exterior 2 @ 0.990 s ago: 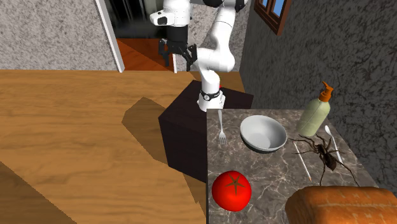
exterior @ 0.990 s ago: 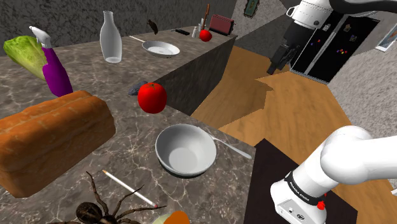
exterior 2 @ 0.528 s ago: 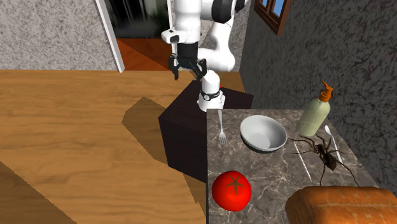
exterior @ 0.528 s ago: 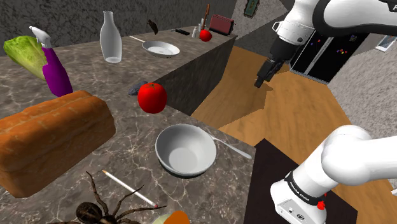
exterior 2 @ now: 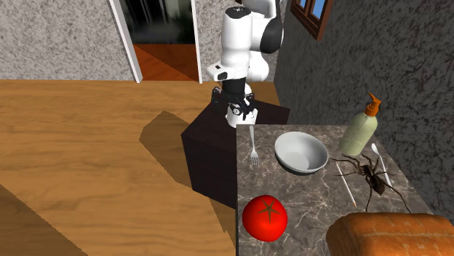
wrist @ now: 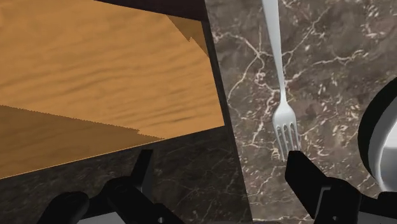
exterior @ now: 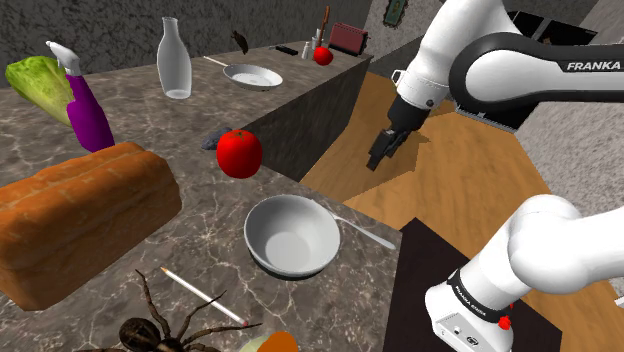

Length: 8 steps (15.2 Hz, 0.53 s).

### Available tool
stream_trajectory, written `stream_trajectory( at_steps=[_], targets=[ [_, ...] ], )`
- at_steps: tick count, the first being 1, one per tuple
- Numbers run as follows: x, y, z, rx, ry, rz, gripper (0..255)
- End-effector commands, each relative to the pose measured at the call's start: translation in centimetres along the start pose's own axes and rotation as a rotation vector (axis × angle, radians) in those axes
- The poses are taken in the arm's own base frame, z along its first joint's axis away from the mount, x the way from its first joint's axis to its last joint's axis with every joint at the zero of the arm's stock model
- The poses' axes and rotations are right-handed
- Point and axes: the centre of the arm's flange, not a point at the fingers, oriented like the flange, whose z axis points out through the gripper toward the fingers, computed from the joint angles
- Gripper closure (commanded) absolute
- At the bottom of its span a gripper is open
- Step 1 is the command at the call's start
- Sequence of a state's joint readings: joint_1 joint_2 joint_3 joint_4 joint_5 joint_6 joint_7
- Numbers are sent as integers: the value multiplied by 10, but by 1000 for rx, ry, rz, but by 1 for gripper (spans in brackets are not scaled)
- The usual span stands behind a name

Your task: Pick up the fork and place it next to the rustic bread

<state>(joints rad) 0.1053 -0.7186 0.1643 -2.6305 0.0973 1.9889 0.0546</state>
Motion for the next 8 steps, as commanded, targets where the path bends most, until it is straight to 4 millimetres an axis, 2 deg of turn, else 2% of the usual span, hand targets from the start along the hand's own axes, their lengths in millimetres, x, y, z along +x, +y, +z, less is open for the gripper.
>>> stream_trajectory(
  at_steps=[1,8],
  targets=[
    [0,-17,19,5,1,-10,0],
    [7,-80,85,21,1,-47,0]
  ],
)
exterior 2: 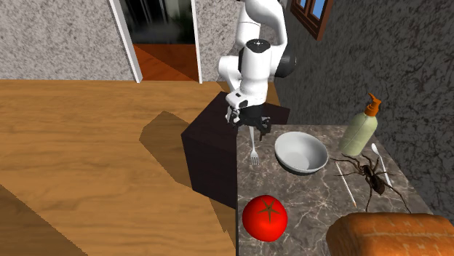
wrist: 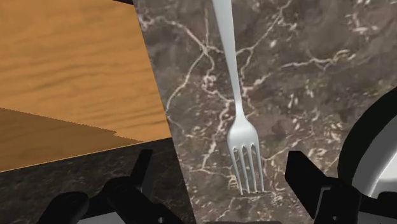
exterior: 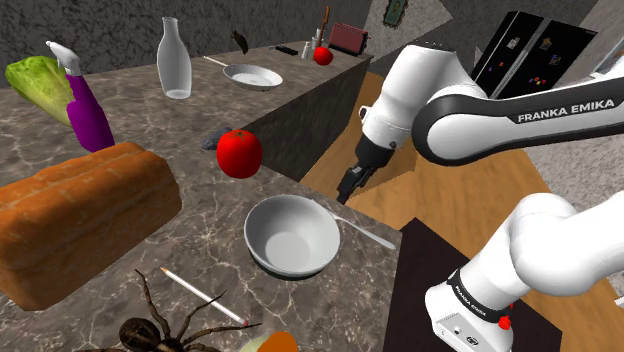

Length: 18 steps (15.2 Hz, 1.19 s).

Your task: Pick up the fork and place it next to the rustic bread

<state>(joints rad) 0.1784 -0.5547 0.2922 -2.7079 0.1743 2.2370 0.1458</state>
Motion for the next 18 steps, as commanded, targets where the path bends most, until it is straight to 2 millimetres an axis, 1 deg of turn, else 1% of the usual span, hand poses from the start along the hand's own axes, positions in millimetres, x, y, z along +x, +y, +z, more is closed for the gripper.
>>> stream_trajectory(
  at_steps=[1,2,10,18],
  targets=[
    [2,-20,19,6,1,-10,0],
    [3,-29,28,8,1,-15,0],
    [3,-29,68,8,1,-15,0],
    [3,-29,68,8,1,-15,0]
  ],
)
